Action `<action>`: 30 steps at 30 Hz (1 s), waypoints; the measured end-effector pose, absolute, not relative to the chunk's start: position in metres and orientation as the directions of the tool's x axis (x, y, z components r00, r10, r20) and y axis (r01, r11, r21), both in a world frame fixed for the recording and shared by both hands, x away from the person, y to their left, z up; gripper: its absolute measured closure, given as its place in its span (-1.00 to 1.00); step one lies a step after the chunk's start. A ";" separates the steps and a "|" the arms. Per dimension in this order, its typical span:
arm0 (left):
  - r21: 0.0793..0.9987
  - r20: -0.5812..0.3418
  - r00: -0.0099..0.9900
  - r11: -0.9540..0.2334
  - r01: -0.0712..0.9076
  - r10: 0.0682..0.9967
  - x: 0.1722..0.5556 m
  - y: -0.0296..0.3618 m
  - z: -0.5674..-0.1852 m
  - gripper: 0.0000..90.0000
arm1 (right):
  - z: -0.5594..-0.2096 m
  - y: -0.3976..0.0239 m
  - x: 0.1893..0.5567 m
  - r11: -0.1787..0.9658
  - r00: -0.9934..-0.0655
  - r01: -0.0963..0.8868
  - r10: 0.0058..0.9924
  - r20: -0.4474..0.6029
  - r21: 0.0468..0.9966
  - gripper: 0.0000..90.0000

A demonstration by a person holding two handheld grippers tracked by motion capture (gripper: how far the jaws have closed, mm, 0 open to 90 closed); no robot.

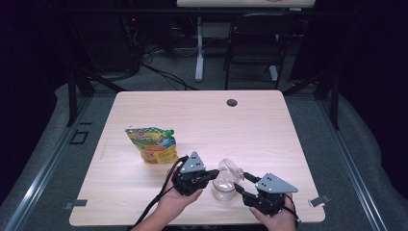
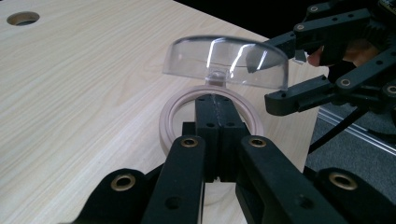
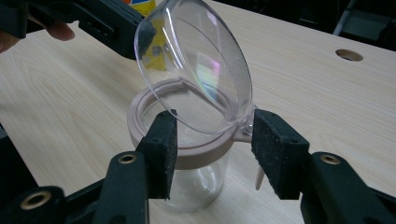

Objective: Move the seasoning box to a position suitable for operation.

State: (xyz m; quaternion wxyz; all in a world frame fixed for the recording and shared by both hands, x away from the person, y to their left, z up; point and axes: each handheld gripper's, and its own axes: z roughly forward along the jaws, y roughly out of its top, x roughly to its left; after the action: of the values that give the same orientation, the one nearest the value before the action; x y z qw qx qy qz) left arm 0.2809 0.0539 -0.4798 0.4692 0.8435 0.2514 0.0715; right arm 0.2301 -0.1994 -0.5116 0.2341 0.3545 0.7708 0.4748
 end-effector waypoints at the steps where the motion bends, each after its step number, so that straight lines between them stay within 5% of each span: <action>1: 0.827 -0.112 0.863 -0.435 0.356 0.493 0.281 0.055 -0.480 1.00 | -0.511 -0.199 0.230 0.302 -0.643 0.324 0.765 -0.025 0.897 0.20; 30: 0.816 -0.114 0.757 -0.374 0.440 0.643 0.279 0.153 -0.494 1.00 | -0.513 -0.210 0.240 0.212 -0.584 0.374 0.810 0.052 0.903 0.50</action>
State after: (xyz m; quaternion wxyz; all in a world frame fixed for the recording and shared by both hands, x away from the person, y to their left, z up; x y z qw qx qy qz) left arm 0.2787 0.1529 -0.4935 0.4521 0.8212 0.3297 0.1122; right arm 0.2398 -0.2101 -0.5132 0.2242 0.3969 0.7456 0.4861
